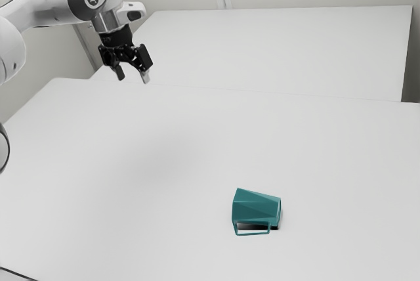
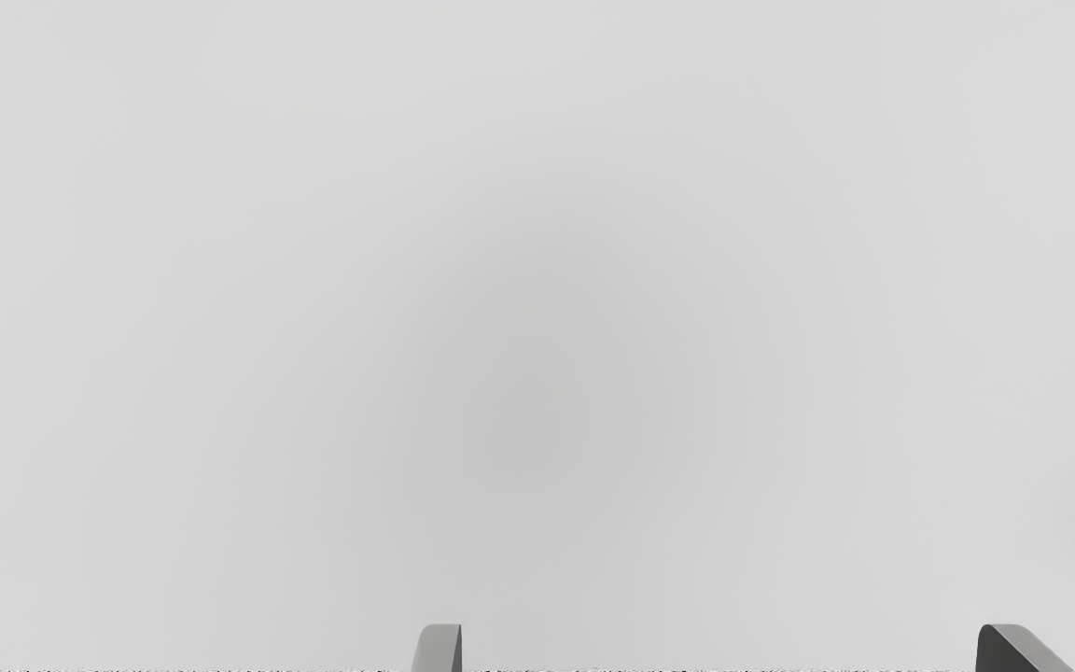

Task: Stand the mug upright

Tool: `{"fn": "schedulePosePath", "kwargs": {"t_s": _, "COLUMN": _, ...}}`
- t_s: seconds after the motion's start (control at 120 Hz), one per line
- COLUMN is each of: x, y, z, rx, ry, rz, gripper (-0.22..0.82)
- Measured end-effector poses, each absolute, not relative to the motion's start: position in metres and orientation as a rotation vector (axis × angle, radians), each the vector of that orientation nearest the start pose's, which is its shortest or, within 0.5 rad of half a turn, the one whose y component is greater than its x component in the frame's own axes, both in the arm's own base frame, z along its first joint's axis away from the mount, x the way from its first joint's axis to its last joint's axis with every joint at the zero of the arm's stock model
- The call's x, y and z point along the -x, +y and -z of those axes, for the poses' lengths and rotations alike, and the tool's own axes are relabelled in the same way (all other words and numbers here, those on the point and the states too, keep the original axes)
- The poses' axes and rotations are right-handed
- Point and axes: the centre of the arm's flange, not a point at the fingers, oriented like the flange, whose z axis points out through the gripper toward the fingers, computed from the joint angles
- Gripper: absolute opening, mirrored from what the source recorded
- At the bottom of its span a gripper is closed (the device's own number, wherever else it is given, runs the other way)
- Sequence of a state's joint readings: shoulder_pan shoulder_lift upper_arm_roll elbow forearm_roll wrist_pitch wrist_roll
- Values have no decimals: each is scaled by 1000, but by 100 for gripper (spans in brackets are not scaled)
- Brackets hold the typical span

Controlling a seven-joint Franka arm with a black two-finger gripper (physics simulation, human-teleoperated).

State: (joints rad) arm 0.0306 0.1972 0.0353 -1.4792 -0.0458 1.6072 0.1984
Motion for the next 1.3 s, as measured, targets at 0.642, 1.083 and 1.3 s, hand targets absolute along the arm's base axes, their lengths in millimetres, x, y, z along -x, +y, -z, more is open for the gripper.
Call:
{"fn": "schedulePosePath", "kwargs": {"t_s": 0.642, "x": -562, "y": -14, "z": -465, "rx": 3547, "ry": 92, "rz": -231, "gripper": 60}}
{"fn": "schedulePosePath", "kwargs": {"t_s": 1.083, "x": -512, "y": -85, "z": -358, "rx": 3759, "ry": -85, "rz": -117, "gripper": 60}}
{"fn": "schedulePosePath", "kwargs": {"t_s": 1.3, "x": -507, "y": -104, "z": -334, "rx": 3783, "ry": -41, "rz": -90, "gripper": 60}}
